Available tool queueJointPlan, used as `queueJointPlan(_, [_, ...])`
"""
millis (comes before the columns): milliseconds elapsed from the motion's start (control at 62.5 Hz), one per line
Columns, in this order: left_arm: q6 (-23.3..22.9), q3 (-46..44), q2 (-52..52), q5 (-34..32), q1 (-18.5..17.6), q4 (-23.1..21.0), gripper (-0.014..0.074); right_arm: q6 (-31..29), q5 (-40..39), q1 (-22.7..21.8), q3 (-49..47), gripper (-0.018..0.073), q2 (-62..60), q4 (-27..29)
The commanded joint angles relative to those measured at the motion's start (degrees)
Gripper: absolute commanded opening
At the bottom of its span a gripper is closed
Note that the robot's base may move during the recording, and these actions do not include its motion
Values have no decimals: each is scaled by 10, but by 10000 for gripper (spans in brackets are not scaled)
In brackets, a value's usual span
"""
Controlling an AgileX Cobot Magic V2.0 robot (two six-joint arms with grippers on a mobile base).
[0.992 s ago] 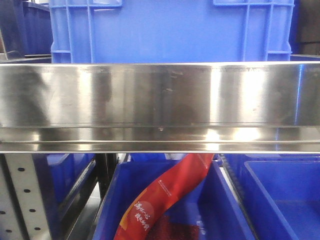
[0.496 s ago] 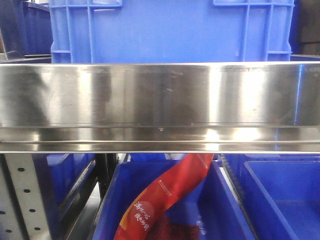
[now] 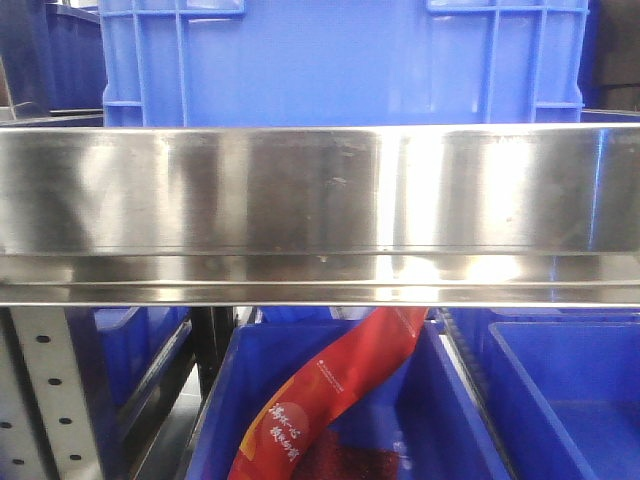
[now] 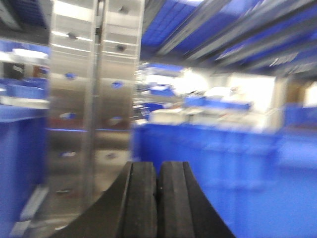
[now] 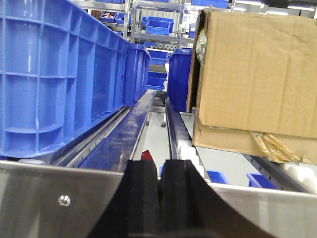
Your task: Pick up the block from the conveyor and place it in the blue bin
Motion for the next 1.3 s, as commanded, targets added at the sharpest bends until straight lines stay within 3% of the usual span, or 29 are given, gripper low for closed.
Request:
queueJointPlan(0, [-34, 36, -1, -29, 30, 92, -111, -4, -14, -3, 0, -162, -2, -1])
queueJointPlan(80, [-120, 64, -1, -30, 67, 142, -111, -4, -14, -3, 0, -162, -2, -1])
queueJointPlan(208, [-171, 91, -1, -29, 106, 202, -111, -4, -14, -3, 0, -162, -2, -1])
queueJointPlan(448, [-281, 91, -12, 72, 116, 287, -111, -4, -14, -3, 0, -162, -2, -1])
queueJointPlan(816, [-280, 91, -12, 14, 116, 287, -111, -4, -14, -3, 0, -162, -2, -1])
queueJointPlan(1280, [-280, 91, -12, 15, 116, 287, -111, -4, -14, -3, 0, -162, -2, -1])
